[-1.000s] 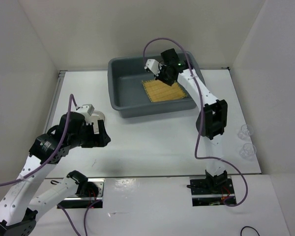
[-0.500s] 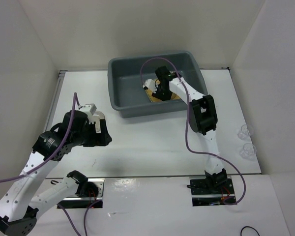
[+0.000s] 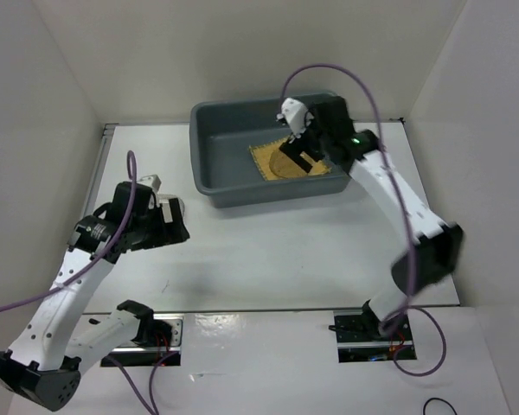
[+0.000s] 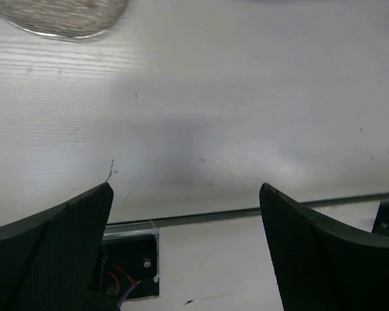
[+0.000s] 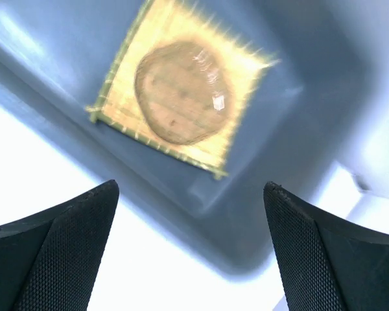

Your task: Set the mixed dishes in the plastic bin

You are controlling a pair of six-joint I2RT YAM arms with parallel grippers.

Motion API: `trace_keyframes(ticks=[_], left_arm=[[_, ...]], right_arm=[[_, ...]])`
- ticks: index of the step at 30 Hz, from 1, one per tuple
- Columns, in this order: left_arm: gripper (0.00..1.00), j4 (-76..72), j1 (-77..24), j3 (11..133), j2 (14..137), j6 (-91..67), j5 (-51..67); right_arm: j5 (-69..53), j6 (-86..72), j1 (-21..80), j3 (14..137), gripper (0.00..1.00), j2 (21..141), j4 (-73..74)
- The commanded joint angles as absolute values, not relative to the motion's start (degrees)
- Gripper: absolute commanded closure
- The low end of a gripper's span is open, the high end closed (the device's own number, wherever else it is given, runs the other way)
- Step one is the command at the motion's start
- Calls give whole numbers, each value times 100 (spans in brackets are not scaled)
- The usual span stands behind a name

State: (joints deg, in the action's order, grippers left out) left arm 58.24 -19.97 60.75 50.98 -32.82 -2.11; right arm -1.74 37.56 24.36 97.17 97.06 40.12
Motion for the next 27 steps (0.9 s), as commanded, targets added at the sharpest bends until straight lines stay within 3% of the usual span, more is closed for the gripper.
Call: trace_keyframes(ticks=[1, 6, 11, 20, 27], left_arm=[[0, 5556, -1470, 6423, 5028, -3434, -308], [0, 4923, -950, 6627, 4974, -4490, -676], [0, 4221, 111, 5855, 5326, -5560, -360], [0, 3201, 1599, 5098, 6265, -5512, -712], [0, 2848, 2004, 5335, 8515, -4975, -36]], right_arm=[[147, 2981, 2488, 8599, 3, 7820, 3472], [677, 2927, 1970, 6141, 3, 6032, 3252], [-139, 2487, 1267, 5047, 3, 4687, 3674], [746, 2294, 1213, 4377, 3, 4351, 3234], [694, 2303, 1213, 4377, 3, 4298, 3234]])
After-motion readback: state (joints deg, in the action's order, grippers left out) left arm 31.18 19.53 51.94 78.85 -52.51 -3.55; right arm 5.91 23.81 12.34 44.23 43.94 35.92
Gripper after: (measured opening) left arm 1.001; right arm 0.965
